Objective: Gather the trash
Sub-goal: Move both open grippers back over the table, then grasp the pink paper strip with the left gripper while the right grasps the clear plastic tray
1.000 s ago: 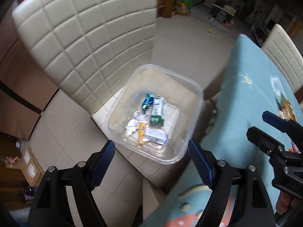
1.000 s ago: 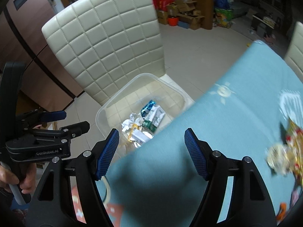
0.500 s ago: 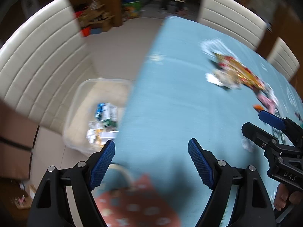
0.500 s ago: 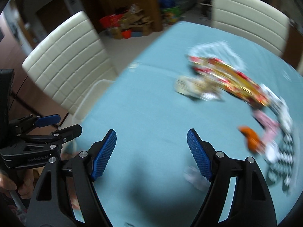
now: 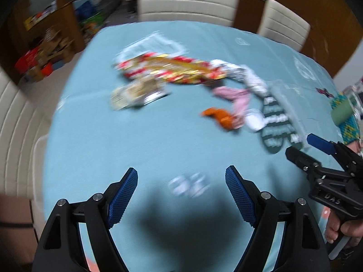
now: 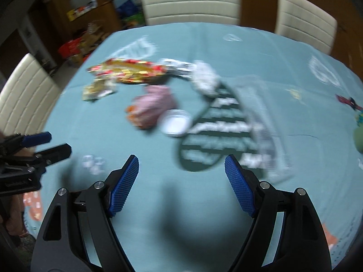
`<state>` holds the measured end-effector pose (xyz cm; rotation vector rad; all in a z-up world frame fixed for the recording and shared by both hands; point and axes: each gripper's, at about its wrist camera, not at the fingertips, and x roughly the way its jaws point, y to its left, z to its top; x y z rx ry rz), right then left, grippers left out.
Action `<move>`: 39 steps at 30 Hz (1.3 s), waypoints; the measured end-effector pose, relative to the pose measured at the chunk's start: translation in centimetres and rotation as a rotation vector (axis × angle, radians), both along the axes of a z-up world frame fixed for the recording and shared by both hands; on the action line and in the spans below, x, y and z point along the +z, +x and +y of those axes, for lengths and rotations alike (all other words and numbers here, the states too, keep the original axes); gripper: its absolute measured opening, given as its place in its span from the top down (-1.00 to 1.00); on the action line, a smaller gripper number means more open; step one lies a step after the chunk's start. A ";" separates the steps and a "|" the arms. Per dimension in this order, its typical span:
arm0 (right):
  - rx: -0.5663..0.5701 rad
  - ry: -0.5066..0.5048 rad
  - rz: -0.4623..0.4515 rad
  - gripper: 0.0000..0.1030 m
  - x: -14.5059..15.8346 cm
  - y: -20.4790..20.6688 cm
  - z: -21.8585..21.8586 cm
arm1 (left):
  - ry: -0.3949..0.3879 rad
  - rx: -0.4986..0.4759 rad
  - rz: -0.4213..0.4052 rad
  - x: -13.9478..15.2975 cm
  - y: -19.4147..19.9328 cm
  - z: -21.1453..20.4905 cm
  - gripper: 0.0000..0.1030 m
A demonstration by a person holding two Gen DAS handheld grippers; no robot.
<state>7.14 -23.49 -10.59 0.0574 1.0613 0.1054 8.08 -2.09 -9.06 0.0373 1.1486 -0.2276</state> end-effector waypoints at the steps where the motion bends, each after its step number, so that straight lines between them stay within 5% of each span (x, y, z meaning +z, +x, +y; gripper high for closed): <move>1: -0.016 -0.003 0.007 -0.54 -0.2 0.2 -1.0 | -0.004 -0.024 -0.001 0.0 0.6 -1.3 -0.51; 10: -0.067 -0.069 0.043 -0.82 -2.2 3.6 -6.3 | 0.028 -0.132 0.015 -1.0 6.0 -8.8 -0.51; 18: -0.049 -0.074 0.084 -0.77 -4.9 6.9 -7.2 | 0.081 -0.158 0.037 -3.3 10.0 -11.2 -0.49; 23: -0.049 -0.085 0.048 0.01 -5.1 7.3 -6.9 | 0.093 -0.173 0.060 -4.5 11.0 -11.4 0.14; 25: -0.051 -0.074 0.037 0.13 -4.8 7.4 -6.8 | 0.049 -0.187 0.065 -4.4 10.9 -11.3 0.60; 27: -0.055 -0.074 0.018 0.15 -4.4 7.2 -6.6 | 0.068 -0.191 0.038 -4.0 10.5 -11.3 0.82; 39: 0.014 -0.044 -0.010 0.17 -1.4 3.0 -3.1 | 0.017 -0.170 -0.028 0.0 5.3 -7.7 0.85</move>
